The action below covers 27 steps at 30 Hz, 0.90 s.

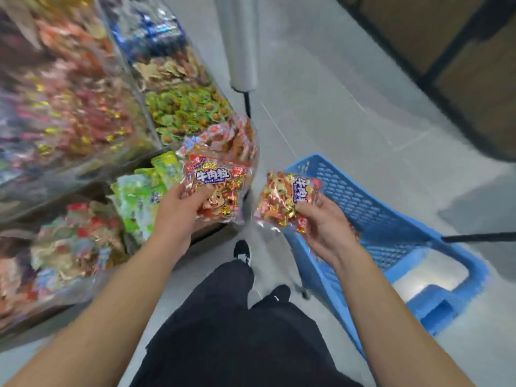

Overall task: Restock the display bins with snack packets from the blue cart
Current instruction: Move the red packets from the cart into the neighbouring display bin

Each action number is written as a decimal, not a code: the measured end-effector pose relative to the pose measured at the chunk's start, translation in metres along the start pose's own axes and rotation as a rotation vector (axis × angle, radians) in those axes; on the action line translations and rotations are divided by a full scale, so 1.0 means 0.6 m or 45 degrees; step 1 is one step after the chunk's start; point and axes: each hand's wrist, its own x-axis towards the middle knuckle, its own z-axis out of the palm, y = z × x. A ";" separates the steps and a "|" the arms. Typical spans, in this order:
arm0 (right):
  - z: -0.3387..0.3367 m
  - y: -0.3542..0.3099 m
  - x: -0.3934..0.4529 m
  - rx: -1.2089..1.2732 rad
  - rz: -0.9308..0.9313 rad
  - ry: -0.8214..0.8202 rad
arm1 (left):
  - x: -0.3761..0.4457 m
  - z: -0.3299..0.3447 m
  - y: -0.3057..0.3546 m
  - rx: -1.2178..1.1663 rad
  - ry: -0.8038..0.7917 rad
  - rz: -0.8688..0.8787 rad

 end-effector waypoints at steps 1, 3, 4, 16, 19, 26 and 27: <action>0.023 -0.003 -0.002 -0.043 -0.015 -0.032 | -0.012 -0.021 0.006 -0.047 0.043 0.013; 0.068 -0.010 0.000 -0.129 -0.037 -0.073 | -0.027 -0.064 0.018 -0.109 0.132 0.036; 0.090 -0.014 0.002 -0.189 -0.048 -0.085 | -0.033 -0.086 0.024 -0.136 0.172 0.048; 0.427 -0.003 0.117 -0.978 -0.362 -0.272 | 0.037 -0.365 0.109 -0.450 0.531 0.138; 0.514 0.005 0.165 -0.911 -0.350 -0.329 | 0.085 -0.432 0.142 -0.496 0.522 0.191; 0.680 -0.015 0.267 -1.177 -0.414 -0.353 | 0.186 -0.548 0.204 -0.556 0.575 0.236; 0.701 -0.023 0.283 -1.304 -0.476 -0.347 | 0.198 -0.559 0.208 -0.550 0.583 0.238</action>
